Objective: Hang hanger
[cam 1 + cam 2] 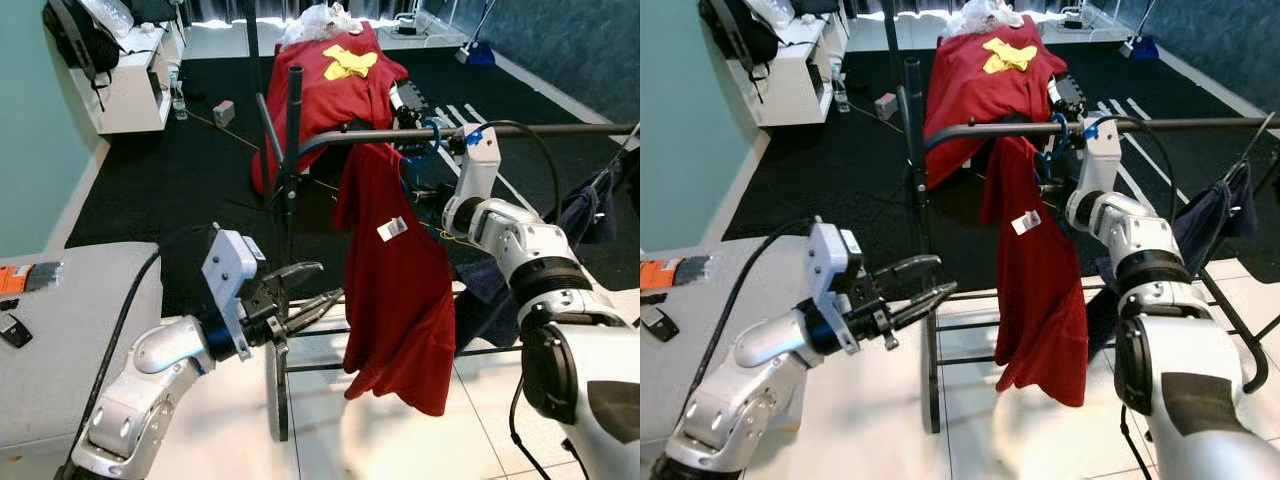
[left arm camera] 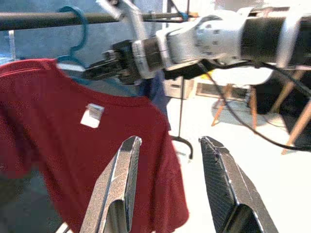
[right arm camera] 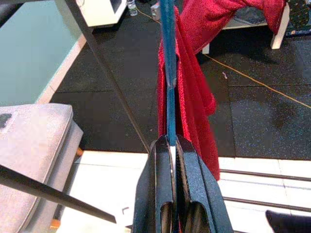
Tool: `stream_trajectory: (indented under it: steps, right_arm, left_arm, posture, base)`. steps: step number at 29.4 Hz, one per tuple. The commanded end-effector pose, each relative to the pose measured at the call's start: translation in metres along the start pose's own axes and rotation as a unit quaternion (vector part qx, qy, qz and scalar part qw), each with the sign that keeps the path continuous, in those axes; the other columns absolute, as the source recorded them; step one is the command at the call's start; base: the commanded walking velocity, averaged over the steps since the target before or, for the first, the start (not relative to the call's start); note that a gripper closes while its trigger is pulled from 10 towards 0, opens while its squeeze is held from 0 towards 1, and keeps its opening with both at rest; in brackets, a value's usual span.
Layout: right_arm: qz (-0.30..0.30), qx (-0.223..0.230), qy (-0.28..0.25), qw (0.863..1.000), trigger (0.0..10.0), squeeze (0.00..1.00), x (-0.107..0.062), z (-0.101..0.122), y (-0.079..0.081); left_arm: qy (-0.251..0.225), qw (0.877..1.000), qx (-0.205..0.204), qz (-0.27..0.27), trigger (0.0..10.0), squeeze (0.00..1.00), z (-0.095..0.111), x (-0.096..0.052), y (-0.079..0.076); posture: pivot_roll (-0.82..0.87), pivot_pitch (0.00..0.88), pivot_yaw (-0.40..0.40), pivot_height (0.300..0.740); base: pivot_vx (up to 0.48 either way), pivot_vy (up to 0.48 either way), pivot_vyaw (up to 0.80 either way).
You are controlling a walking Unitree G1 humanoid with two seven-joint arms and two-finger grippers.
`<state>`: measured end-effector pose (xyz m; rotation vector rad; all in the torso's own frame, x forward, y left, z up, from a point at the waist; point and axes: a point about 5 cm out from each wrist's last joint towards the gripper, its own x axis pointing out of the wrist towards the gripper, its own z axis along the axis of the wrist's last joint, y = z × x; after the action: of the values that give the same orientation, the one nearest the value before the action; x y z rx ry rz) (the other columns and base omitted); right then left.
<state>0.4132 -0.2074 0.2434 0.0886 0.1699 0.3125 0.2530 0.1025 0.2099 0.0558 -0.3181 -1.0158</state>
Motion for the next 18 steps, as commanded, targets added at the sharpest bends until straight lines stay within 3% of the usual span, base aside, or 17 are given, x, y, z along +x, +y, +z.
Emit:
stream_trajectory:
  steps: [1,4,5,6,7,12,13,16,18]
  right_arm:
    - [0.0,-0.005,-0.003,1.0,10.0,0.0,0.0,0.004,-0.001]
    - [0.004,-0.007,-0.011,1.0,10.0,0.0,-0.001,0.008,-0.001]
    - [0.006,-0.006,-0.013,1.0,10.0,0.06,-0.001,0.009,-0.001]
    - [0.007,-0.007,-0.015,1.0,10.0,0.82,-0.001,0.01,-0.002]
    - [0.006,-0.01,-0.015,1.0,10.0,1.0,-0.002,0.011,-0.002]
    - [0.002,-0.026,-0.017,1.0,10.0,1.0,-0.001,0.012,-0.003]
    - [0.0,-0.033,-0.02,0.999,10.0,0.0,-0.001,0.013,-0.002]
    - [-0.002,-0.04,-0.029,0.999,10.0,0.0,-0.001,0.016,-0.002]
    - [0.0,-0.048,-0.043,0.998,10.0,0.0,-0.002,0.021,0.0]
  left_arm:
    - [0.004,1.0,-0.002,-0.008,10.0,0.0,0.001,0.0,-0.002]
    - [-0.003,1.0,-0.006,-0.008,10.0,0.0,0.005,0.001,-0.001]
    - [-0.004,1.0,-0.007,-0.009,10.0,0.0,0.006,0.0,-0.001]
    - [-0.004,1.0,-0.008,-0.009,10.0,0.0,0.006,0.0,-0.001]
    - [-0.003,1.0,-0.008,-0.009,10.0,0.0,0.006,0.0,-0.001]
    - [0.0,1.0,-0.011,-0.009,10.0,0.0,0.007,0.0,-0.002]
    - [0.001,1.0,-0.011,-0.008,10.0,0.0,0.007,-0.001,-0.002]
    - [0.004,1.0,-0.009,-0.001,10.0,0.0,0.007,-0.002,-0.001]
    - [0.005,0.999,0.002,0.032,10.0,0.0,0.007,-0.006,0.007]
  posture:
    - [0.12,0.168,-0.007,0.74]
    - [0.11,0.168,-0.008,0.74]
    - [0.11,0.168,-0.008,0.74]
    - [0.11,0.168,-0.008,0.74]
    - [0.11,0.165,-0.008,0.74]
    - [0.11,0.164,-0.008,0.74]
    - [0.11,0.159,-0.007,0.74]
    - [0.11,0.152,-0.007,0.74]
    - [0.11,0.145,-0.006,0.74]
  base:
    - [0.0,0.0,0.0]
    - [0.0,0.0,0.0]
    - [0.0,0.0,0.0]
    - [0.0,0.0,0.0]
    - [0.0,0.0,0.0]
    - [0.0,0.0,0.0]
    - [0.0,0.0,0.0]
    - [0.0,0.0,0.0]
    - [0.0,0.0,0.0]
